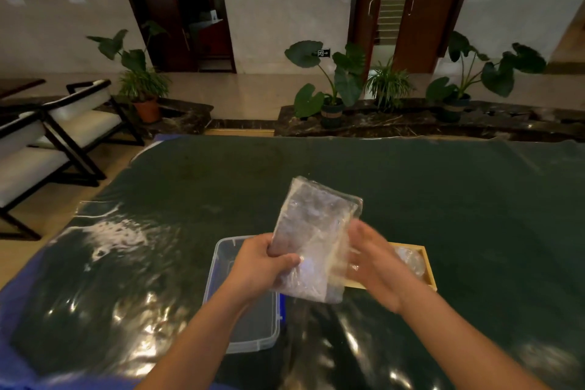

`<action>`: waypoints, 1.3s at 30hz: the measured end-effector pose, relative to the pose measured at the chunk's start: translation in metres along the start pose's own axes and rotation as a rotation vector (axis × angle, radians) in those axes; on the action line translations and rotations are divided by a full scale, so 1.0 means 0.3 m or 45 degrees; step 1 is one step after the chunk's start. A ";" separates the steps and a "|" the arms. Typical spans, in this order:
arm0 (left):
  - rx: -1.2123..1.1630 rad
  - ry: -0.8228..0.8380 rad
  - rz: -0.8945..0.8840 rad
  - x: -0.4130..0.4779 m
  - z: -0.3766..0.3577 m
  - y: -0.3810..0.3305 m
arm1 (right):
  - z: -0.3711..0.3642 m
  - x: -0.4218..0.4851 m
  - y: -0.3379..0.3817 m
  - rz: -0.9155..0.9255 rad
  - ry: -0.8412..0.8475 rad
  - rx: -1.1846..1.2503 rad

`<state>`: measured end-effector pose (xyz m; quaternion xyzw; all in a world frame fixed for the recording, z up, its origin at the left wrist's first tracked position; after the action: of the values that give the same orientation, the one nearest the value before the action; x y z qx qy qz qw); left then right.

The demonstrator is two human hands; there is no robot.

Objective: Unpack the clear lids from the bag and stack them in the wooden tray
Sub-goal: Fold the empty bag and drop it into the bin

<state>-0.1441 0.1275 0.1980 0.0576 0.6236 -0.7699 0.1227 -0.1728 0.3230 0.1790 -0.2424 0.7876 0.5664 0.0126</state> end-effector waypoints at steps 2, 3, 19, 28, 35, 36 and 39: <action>-0.012 -0.005 0.017 -0.003 -0.018 0.023 | -0.040 -0.011 -0.055 -0.016 0.020 0.045; 0.015 0.032 0.028 -0.004 -0.028 0.035 | -0.044 -0.010 -0.056 0.017 -0.039 0.020; -0.454 0.174 0.165 -0.018 -0.016 0.081 | 0.016 -0.062 0.050 0.218 -0.236 -0.209; -0.676 0.357 0.318 -0.047 -0.064 0.076 | -0.033 -0.101 0.128 0.614 -0.109 -0.664; -0.247 0.111 0.033 -0.033 -0.043 0.060 | -0.022 -0.093 0.093 0.450 -0.009 -0.685; -0.240 0.055 -0.018 -0.035 -0.025 0.047 | -0.015 -0.090 0.066 0.307 0.071 -0.426; -0.187 -0.027 -0.156 -0.048 -0.006 0.016 | -0.025 -0.100 -0.024 -0.080 0.145 0.047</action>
<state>-0.1291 0.1299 0.1965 0.0022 0.6794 -0.7288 0.0859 -0.1415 0.3254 0.1842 -0.2985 0.7894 0.5364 -0.0100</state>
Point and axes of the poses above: each hand's wrist, its own x-axis towards the middle knuckle, its own z-axis out of the back of the hand, y = z × x, the point moved 9 cm from there along x, towards the middle knuckle, and after that the axes turned 1 degree about -x, right-handed, at the moved point
